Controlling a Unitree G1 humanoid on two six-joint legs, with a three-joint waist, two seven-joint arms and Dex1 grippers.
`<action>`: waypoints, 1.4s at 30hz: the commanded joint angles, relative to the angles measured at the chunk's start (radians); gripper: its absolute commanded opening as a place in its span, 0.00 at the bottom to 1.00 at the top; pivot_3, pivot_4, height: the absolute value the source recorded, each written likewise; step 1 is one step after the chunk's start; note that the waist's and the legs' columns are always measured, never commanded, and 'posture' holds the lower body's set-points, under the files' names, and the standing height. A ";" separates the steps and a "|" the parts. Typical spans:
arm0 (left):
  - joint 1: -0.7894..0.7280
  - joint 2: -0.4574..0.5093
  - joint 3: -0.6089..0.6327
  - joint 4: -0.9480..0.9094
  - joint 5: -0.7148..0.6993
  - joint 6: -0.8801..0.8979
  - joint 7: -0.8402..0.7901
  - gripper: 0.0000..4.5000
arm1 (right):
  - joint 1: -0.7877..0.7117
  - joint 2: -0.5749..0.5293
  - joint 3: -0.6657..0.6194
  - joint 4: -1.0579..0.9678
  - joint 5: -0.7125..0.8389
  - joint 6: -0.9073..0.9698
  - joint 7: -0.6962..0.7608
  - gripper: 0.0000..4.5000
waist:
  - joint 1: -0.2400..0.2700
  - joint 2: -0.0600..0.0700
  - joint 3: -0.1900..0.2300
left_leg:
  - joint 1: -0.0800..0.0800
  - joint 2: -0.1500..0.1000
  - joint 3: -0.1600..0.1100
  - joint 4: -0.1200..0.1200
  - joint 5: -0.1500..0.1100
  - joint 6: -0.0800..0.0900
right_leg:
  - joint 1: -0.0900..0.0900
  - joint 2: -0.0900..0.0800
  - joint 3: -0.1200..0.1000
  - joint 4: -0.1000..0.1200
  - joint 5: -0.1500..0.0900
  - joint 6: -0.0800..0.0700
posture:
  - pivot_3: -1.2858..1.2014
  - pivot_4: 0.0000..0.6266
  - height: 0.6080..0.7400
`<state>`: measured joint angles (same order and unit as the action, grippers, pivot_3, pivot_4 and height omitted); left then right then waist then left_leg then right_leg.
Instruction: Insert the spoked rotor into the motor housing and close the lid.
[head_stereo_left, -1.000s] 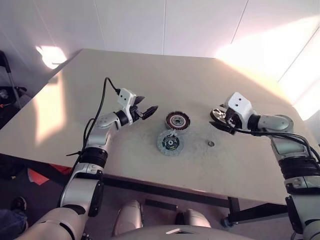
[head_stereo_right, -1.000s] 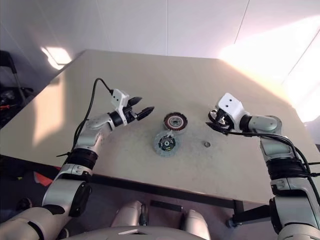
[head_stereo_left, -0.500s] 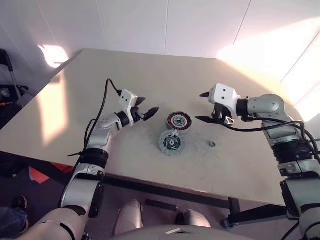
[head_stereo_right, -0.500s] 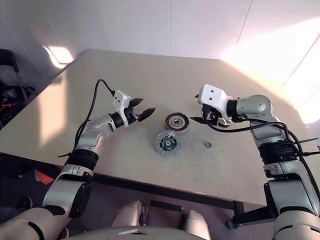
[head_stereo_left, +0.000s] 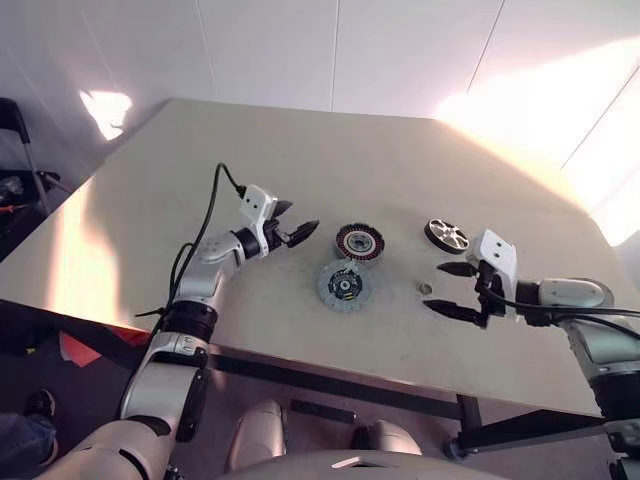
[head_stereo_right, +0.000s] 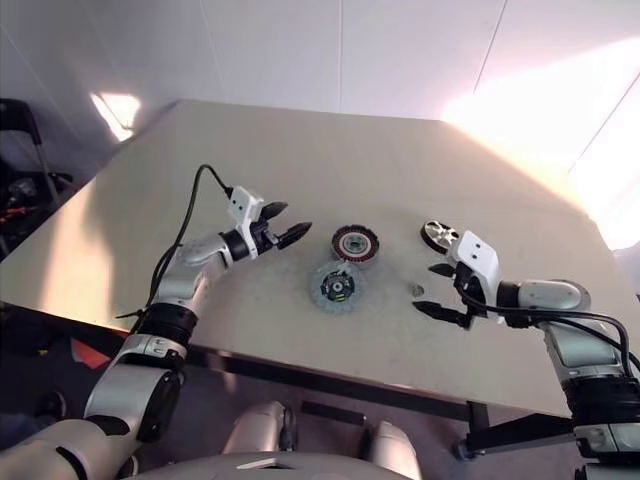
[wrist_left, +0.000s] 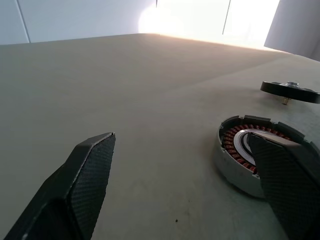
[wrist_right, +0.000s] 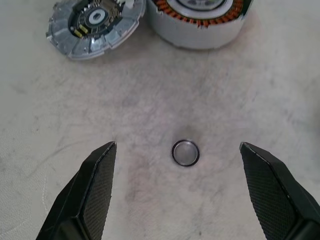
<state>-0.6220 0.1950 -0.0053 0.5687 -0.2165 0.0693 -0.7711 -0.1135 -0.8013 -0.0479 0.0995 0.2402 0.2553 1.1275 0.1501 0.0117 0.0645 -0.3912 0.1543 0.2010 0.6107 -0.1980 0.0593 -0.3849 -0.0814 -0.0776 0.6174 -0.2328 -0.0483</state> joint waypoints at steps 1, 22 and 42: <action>-0.033 0.004 0.001 -0.004 0.004 -0.023 -0.005 0.99 | -0.004 0.010 -0.024 -0.031 0.021 0.005 -0.025 0.99 | -0.001 0.000 0.000 | 0.000 0.000 0.000 0.000 0.000 0.000 | 0.000 0.000 0.000 0.000 0.000 0.000 | 0.52 0.00 1.00; -0.024 0.017 0.009 -0.015 0.008 -0.028 0.008 1.00 | -0.070 0.047 0.036 0.126 -0.036 -0.034 -0.038 0.38 | 0.000 0.000 0.000 | -0.001 0.000 0.000 -0.001 0.000 0.000 | 0.000 0.000 0.000 -0.002 0.004 -0.006 | 0.52 0.00 1.00; -0.022 0.019 0.007 -0.005 0.012 -0.036 0.011 1.00 | 0.076 -0.017 0.017 -0.104 0.019 -0.019 0.062 0.15 | 0.003 0.000 0.000 | -0.001 0.000 0.000 -0.003 0.000 0.001 | 0.000 0.000 -0.001 -0.004 0.004 -0.006 | 0.52 0.00 1.00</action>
<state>-0.6266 0.2067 -0.0063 0.5860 -0.1992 0.0487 -0.7592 -0.0493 -0.7952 -0.0158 0.0345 0.2401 0.2479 1.1714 0.1535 0.0118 0.0644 -0.3924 0.1540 0.2009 0.6079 -0.1985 0.0601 -0.3842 -0.0815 -0.0784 0.6122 -0.2291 -0.0543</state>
